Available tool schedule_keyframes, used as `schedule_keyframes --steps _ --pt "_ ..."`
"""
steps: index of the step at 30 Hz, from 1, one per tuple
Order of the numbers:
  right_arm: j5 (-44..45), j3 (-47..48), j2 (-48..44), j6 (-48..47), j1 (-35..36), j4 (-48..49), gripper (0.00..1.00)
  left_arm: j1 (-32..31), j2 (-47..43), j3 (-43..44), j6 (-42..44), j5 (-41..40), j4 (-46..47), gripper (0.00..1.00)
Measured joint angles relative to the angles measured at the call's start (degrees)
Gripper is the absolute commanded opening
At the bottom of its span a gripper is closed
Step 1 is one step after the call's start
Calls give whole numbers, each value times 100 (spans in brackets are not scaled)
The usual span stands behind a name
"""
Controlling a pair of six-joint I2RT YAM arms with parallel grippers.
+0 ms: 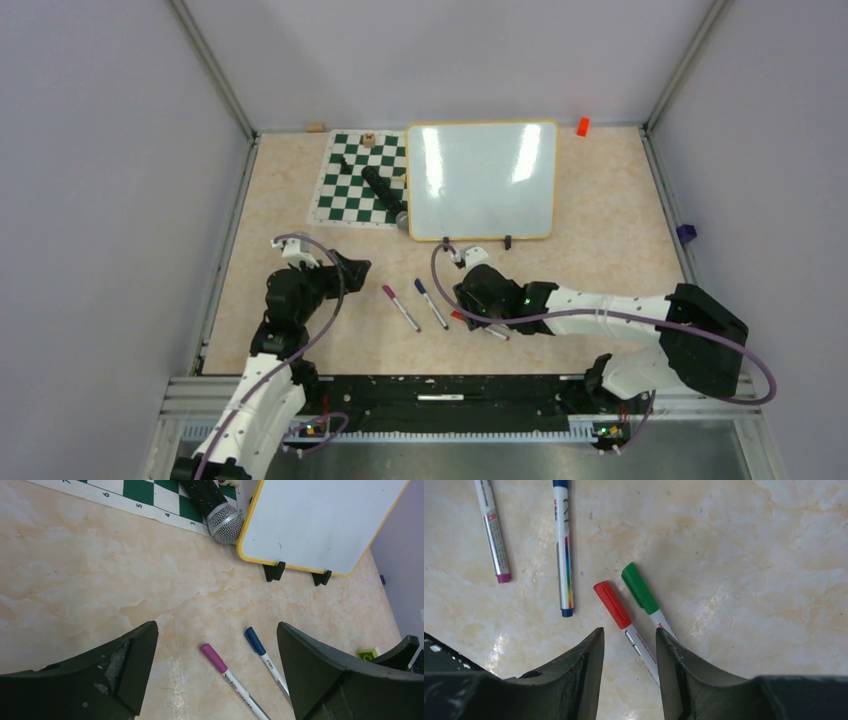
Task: Write a sentence on the whiteboard
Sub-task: Pick up the whiteboard marker from the corner of the board.
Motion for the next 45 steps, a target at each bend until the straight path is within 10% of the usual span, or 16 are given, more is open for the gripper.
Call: schedule_keyframes --steps 12,21,45 --pt "-455 -334 -24 15 0 -197 36 0 127 0 0 87 90 93" --pt "-400 -297 262 57 0 -103 0 -15 284 0 -2 199 223 96" --pt "-636 -258 -1182 7 0 372 0 -1720 2629 109 -1989 1602 2817 85"
